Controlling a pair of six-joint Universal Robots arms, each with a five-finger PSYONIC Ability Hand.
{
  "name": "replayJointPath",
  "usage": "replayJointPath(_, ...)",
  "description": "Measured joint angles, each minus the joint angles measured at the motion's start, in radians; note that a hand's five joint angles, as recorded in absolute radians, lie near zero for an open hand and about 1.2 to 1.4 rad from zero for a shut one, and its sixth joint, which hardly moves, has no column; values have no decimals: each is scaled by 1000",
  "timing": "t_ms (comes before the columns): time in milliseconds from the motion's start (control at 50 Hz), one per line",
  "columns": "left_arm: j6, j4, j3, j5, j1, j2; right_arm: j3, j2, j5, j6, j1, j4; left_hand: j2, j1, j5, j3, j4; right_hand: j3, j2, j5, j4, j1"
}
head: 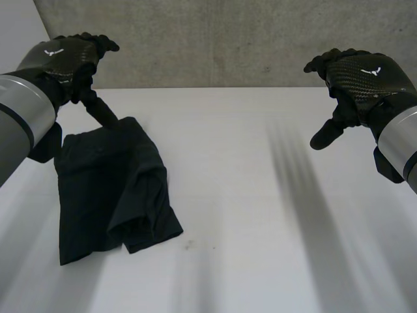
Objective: Fold the shorts.
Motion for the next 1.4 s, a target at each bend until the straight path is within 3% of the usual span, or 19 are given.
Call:
replayJointPath(200, 123, -1, 0, -2, -1, -76, 1, 8, -2, -2, 6, -6, 0, 0, 0, 0, 0, 0, 0, 0, 0, 0)
replayJointPath(420, 384, -8, -29, -2, -48, -230, 10, 74, -45, -67, 11, -8, 2, 4, 0, 1, 1, 0, 0, 0, 0, 0)
replayJointPath(560, 418, 1, -25, 3, -83, -375, 58, 115, -51, -111, 21, -15, 60, 67, 24, 25, 32, 0, 0, 0, 0, 0)
replayJointPath(640, 408, 18, -9, 2, -96, -456, 83, 143, -51, -117, 26, -20, 281, 308, 240, 243, 255, 0, 0, 0, 0, 0)
replayJointPath(660, 400, 28, 1, 0, -101, -483, 85, 146, -51, -118, 26, -20, 509, 548, 452, 461, 473, 0, 0, 0, 0, 0)
replayJointPath(680, 398, 31, 3, 0, -103, -488, 94, 156, -51, -120, 27, -21, 509, 548, 452, 461, 473, 0, 0, 0, 0, 0)
replayJointPath(700, 384, 48, 19, -2, -110, -515, 102, 166, -50, -125, 25, -23, 753, 800, 708, 724, 736, 0, 0, 0, 0, 0)
replayJointPath(720, 375, 57, 27, -4, -115, -526, 105, 170, -50, -127, 24, -24, 912, 901, 868, 883, 897, 0, 0, 0, 0, 0)
replayJointPath(880, 258, 111, 87, 0, -220, -537, 112, 175, -49, -152, 13, -29, 1000, 927, 950, 972, 996, 0, 0, 0, 0, 0)
replayJointPath(1000, 125, 125, 110, 16, -360, -476, 104, 156, -43, -155, 9, -33, 1000, 927, 950, 975, 997, 0, 0, 0, 0, 0)
replayJointPath(1180, -44, 104, 49, 111, -559, -421, 98, 130, -39, -154, -46, -43, 980, 922, 943, 962, 975, 0, 0, 0, 0, 0)
replayJointPath(1220, -52, 99, 24, 121, -576, -413, 98, 129, -40, -153, -56, -44, 703, 638, 673, 681, 688, 0, 0, 0, 0, 0)
replayJointPath(1240, -54, 97, 7, 125, -580, -403, 100, 129, -40, -153, -62, -45, 660, 615, 653, 639, 667, 0, 0, 0, 0, 0)
replayJointPath(1260, -54, 97, -2, 126, -579, -396, 100, 129, -41, -153, -64, -45, 431, 326, 401, 413, 414, 0, 0, 0, 0, 0)
replayJointPath(1300, -52, 97, -21, 121, -562, -374, 102, 130, -42, -153, -68, -46, 168, 98, 132, 150, 147, 0, 0, 0, 0, 0)
replayJointPath(1380, -47, 101, -36, 94, -486, -331, 104, 131, -43, -153, -69, -47, 72, 71, 28, 48, 51, 0, 0, 0, 0, 0)
replayJointPath(1400, -44, 103, -36, 78, -433, -311, 105, 132, -43, -153, -68, -48, 68, 71, 27, 48, 51, 0, 0, 0, 0, 0)
